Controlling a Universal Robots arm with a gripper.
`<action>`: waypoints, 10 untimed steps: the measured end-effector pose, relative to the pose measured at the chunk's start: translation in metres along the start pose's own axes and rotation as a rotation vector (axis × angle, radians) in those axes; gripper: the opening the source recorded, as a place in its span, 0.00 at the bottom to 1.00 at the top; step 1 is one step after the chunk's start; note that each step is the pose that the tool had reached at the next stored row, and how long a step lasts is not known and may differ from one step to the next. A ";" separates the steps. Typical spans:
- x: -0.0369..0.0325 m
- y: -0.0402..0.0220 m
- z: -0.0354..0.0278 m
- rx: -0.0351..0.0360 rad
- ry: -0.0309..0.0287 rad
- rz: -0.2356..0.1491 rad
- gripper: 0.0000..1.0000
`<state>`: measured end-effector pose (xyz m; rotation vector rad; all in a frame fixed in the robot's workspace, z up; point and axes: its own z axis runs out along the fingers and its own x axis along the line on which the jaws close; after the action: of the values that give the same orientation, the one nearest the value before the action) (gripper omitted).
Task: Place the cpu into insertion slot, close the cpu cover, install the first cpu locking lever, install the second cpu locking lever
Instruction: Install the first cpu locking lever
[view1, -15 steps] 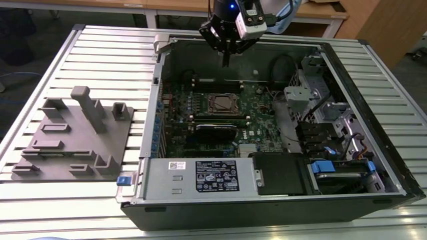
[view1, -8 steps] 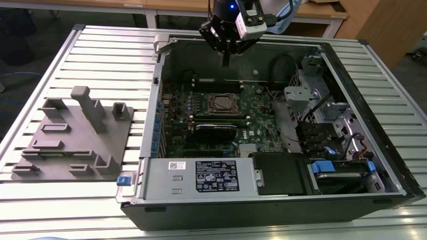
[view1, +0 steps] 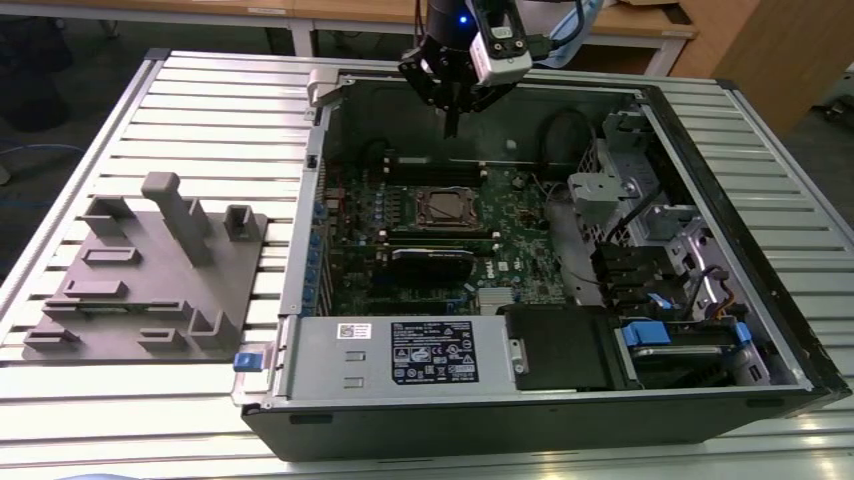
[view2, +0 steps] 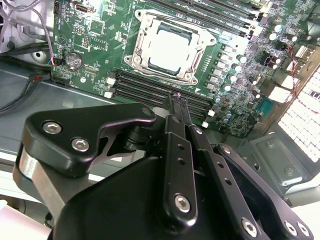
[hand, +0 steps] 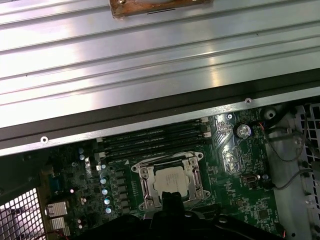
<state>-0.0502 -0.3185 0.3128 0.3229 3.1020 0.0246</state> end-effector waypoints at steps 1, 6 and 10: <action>0.0000 0.0000 0.0000 -0.0001 0.0000 0.000 0.10; 0.0000 0.0000 0.0001 0.0000 0.0001 0.000 0.10; 0.0000 0.0000 0.0003 0.0019 0.0100 0.000 0.10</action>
<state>-0.0502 -0.3185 0.3125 0.3239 3.1121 0.0233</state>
